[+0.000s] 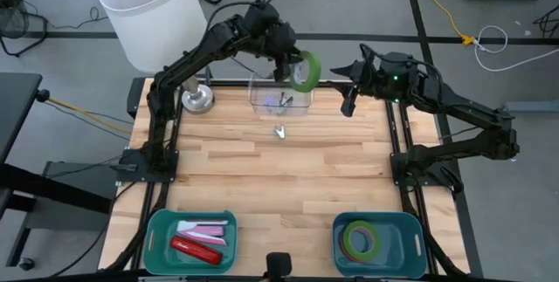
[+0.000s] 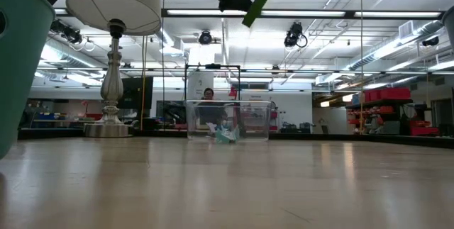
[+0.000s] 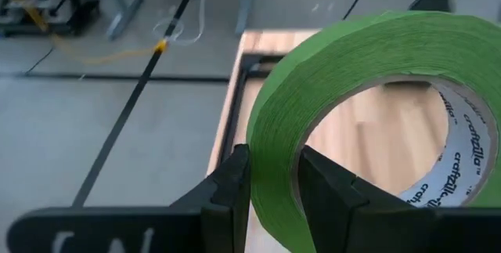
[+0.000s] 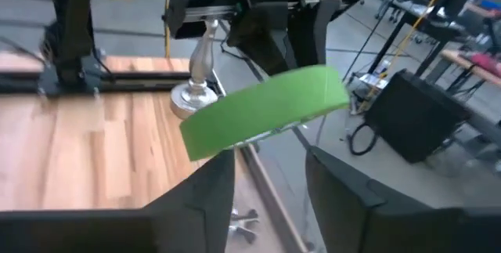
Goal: Pick and place Stapler, Stapler remover, tape
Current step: Put the green tape into the blue bin
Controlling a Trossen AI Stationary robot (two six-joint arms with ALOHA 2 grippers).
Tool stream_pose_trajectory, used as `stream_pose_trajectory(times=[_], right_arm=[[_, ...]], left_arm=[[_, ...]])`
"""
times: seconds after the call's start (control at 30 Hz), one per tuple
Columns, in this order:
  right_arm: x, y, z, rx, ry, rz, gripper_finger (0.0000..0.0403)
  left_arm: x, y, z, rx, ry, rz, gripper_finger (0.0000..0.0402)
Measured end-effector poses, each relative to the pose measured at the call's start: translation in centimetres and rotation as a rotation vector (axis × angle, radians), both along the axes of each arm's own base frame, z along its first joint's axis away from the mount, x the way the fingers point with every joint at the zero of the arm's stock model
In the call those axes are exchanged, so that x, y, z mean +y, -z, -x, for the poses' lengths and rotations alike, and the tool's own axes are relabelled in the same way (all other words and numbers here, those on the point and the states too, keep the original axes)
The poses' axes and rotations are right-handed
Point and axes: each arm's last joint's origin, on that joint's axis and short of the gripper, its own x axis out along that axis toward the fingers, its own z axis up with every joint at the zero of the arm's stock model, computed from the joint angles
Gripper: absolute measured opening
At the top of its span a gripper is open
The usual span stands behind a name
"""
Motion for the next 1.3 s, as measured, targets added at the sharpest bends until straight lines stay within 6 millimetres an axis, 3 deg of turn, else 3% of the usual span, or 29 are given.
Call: stream_pose_trajectory(times=[0.27, 0.67, 1.0, 1.3], right_arm=[[-0.4, -0.2, 0.1, -0.076, 0.011, -0.111, 0.0220], [-1.0, -0.4, 0.3, -0.155, -0.114, -0.270, 0.0286], [-1.1, -1.8, -0.3, -0.285, -0.228, -0.223, 0.0293], [-1.8, -0.6, -2.5, -0.264, -0.321, -0.274, 0.0286]], left_arm=[[0.7, -0.9, 0.1, -0.108, 0.037, 0.009, 0.0101], [0.6, -2.3, -0.3, -0.262, 0.108, 0.037, 0.0101], [0.3, -2.5, -0.5, -0.288, 0.131, 0.056, 0.0101], [-0.1, -2.5, -0.8, -0.289, 0.143, 0.056, 0.0101]])
